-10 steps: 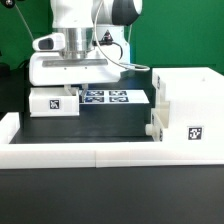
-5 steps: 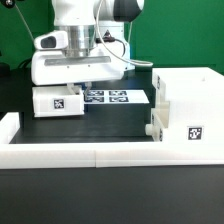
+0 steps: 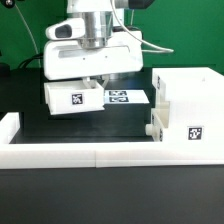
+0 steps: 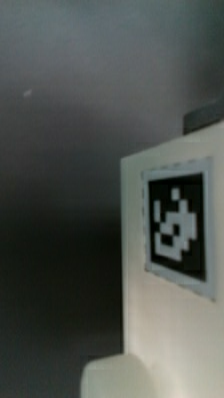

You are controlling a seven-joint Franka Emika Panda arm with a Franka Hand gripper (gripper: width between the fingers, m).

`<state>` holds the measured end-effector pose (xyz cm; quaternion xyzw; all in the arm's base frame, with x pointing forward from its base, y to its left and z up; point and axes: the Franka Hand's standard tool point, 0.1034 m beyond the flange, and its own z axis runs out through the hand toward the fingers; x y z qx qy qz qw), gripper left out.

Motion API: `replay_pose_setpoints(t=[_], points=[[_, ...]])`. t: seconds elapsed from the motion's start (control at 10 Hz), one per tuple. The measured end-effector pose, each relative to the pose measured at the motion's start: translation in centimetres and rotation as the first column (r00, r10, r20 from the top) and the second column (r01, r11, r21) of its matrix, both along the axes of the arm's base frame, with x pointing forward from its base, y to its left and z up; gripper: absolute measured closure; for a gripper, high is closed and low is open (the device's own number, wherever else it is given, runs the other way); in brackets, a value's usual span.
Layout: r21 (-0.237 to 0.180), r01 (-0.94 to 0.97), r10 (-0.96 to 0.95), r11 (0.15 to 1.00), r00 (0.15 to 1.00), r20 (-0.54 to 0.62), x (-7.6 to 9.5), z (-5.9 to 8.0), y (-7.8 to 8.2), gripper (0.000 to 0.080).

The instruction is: Assemble drawer

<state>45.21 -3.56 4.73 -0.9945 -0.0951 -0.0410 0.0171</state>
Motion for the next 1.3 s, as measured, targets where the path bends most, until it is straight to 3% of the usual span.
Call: replay_pose_setpoints(t=[0.3, 0.4, 0.8, 1.3], points=[[0.018, 0.037, -0.037, 0.999, 0.999, 0.005, 3.2, 1.3, 3.3, 0.0757], [0.019, 0.032, -0.032, 0.999, 0.999, 0.012, 3.8, 1.6, 3.6, 0.0757], [0.013, -0.02, 0.019, 1.0, 1.0, 0.013, 3.6, 1.4, 3.5, 0.0757], [-0.021, -0.382, 0.382, 0.924, 0.924, 0.017, 4.2, 1.6, 3.4, 0.0757]])
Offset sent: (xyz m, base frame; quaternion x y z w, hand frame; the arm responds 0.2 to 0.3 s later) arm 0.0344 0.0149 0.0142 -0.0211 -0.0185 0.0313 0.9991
